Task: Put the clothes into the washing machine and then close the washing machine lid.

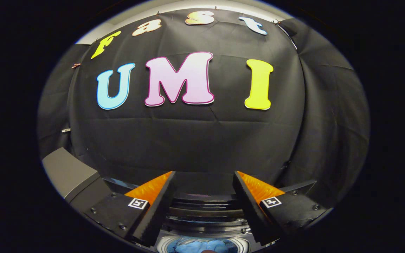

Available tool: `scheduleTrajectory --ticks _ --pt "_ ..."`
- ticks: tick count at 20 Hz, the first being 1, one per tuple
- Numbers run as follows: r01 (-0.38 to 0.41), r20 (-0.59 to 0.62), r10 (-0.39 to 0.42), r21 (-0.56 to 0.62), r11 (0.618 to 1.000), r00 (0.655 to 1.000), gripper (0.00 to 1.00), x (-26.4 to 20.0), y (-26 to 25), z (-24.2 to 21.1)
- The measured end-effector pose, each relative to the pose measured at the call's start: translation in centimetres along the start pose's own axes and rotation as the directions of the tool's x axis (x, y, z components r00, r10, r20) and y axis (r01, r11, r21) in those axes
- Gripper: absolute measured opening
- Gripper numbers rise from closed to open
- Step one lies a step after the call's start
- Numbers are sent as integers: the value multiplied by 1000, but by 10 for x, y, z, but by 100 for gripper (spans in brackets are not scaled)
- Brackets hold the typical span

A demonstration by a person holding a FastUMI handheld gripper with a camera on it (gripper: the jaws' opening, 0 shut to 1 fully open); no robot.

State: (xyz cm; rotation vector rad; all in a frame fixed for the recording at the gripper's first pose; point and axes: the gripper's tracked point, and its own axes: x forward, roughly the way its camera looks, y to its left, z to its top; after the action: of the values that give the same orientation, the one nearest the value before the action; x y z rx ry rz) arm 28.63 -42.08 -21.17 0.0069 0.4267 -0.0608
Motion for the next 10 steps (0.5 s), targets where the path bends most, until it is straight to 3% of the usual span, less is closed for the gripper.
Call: scheduleTrajectory --ticks 10 --pt "4 26 -4 -2 1000 1000 100 -6 -1 3"
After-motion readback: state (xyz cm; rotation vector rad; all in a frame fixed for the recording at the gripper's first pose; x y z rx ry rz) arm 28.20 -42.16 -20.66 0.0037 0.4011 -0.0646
